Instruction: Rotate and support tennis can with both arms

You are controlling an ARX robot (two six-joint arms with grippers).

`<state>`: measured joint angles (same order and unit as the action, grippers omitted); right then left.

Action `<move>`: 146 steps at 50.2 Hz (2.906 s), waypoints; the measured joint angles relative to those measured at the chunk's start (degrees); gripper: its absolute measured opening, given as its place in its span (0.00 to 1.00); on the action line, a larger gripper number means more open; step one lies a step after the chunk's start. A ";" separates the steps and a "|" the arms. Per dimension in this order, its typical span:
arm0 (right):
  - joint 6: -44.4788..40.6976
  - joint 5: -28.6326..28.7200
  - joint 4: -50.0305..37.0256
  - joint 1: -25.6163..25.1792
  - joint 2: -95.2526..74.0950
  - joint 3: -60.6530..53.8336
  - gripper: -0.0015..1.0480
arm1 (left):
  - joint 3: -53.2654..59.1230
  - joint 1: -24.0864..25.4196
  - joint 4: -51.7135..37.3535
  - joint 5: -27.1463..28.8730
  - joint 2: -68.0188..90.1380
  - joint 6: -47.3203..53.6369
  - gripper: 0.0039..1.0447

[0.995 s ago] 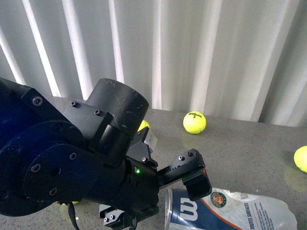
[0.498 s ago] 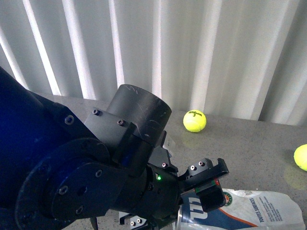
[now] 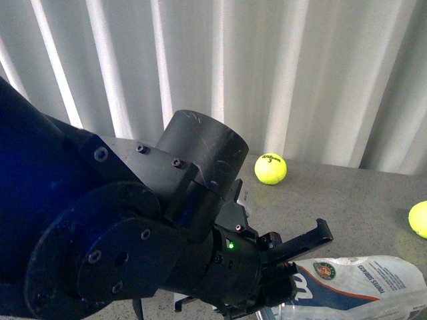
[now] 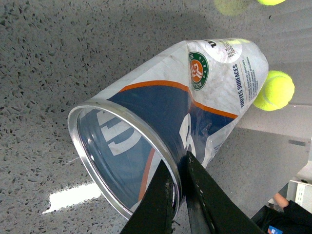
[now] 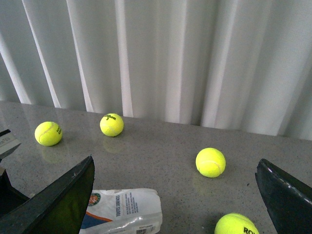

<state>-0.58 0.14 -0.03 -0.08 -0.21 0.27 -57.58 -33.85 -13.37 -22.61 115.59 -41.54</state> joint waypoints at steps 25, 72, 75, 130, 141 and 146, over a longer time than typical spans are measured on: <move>0.00 -0.02 0.00 0.00 0.00 0.00 0.93 | -29.42 1.77 53.37 5.16 -9.29 38.14 0.03; 0.00 -0.04 0.00 0.00 0.00 0.00 0.93 | -52.65 -14.56 74.07 30.29 2.56 82.90 0.03; 0.00 -0.04 0.00 0.00 0.00 0.00 0.93 | -52.76 -14.56 74.05 30.27 2.56 83.14 0.03; 0.00 -0.04 0.00 0.00 0.00 0.00 0.93 | -54.29 -15.32 73.70 30.03 6.12 88.41 0.03; 0.00 -0.04 0.00 0.00 0.00 0.00 0.93 | -54.29 -15.28 73.64 29.51 6.78 88.43 0.03; 0.00 -0.04 0.00 0.00 0.00 0.00 0.93 | -54.31 -15.28 73.29 29.42 6.95 88.43 0.03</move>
<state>-0.58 0.10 -0.03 -0.08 -0.21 0.27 -111.90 -49.12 59.92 6.81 122.54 46.89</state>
